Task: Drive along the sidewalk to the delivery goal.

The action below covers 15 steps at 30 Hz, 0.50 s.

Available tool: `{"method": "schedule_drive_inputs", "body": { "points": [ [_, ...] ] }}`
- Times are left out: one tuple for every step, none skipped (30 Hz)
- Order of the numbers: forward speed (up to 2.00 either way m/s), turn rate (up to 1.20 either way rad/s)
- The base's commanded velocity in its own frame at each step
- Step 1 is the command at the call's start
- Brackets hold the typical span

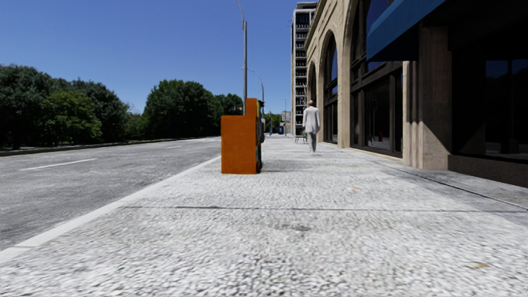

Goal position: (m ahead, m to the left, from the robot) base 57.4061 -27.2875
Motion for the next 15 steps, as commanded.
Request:
{"method": "schedule_drive_inputs", "body": {
  "points": [
    [1.81,0.00],
    [1.81,0.00],
    [1.81,0.00],
    [1.81,0.00],
    [1.81,0.00],
    [1.81,0.00],
    [1.81,0.00],
    [1.81,0.00],
    [1.81,-0.25],
    [1.81,-0.45],
    [1.81,-0.71],
    [1.81,-1.01],
    [1.81,-1.10],
    [1.82,-1.05],
    [1.82,-0.04]
  ]
}}
